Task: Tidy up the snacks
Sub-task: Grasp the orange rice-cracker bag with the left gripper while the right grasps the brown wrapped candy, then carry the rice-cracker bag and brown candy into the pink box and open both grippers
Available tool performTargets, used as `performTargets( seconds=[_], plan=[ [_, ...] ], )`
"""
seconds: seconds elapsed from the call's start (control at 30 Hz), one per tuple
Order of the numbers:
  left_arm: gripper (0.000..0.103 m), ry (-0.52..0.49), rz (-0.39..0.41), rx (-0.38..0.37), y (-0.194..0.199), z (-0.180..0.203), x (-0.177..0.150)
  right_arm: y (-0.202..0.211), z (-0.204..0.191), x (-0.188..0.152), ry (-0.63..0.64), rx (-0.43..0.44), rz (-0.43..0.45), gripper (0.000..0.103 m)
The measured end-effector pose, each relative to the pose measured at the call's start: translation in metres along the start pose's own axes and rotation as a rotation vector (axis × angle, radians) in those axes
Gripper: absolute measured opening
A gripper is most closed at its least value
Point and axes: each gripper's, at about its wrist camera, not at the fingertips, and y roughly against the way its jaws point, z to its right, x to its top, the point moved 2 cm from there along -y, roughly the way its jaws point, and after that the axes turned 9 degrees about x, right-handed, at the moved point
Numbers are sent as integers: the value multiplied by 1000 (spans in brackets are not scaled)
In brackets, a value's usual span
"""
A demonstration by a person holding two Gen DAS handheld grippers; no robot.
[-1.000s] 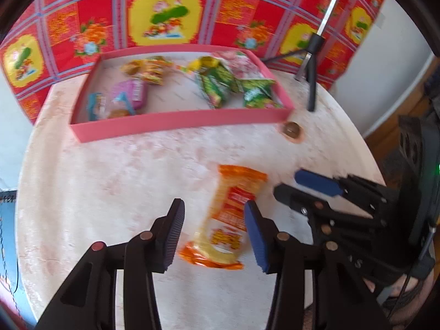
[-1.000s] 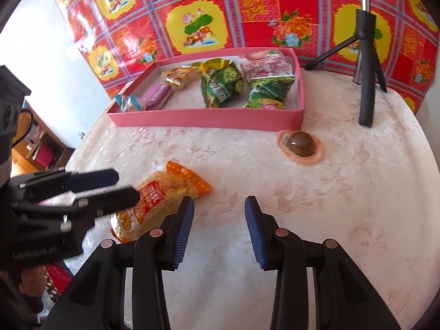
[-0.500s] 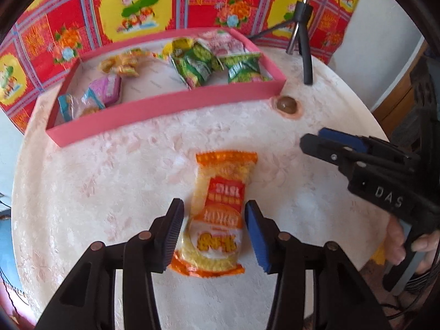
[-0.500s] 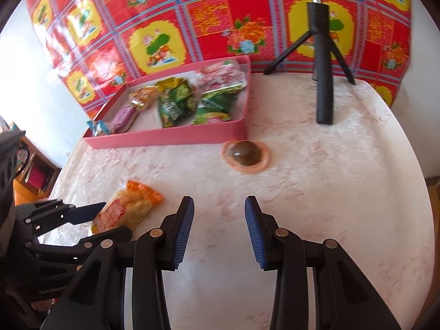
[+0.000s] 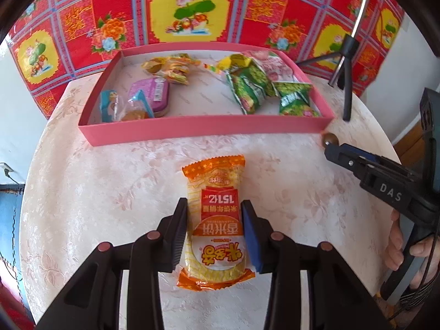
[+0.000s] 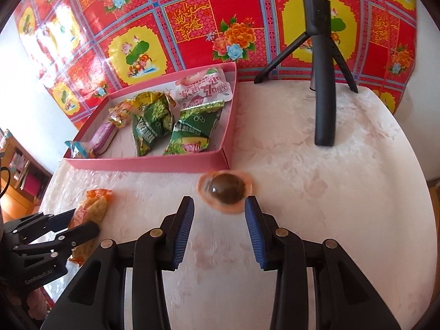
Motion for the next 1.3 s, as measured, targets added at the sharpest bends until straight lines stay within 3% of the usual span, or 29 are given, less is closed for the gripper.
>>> performTargets(
  seconds=[0.4,0.57,1.3],
  plan=[
    [41,-8,25,18,-1,4,2,-10,-8,4,91,-78,37,42],
    [41,-8,29,8,-1,2,1,-11,-9,5,99,-102,34,38],
    [39,54,48,-50,15,-8,2,21,-20,-17,69,16,26,37]
  ],
)
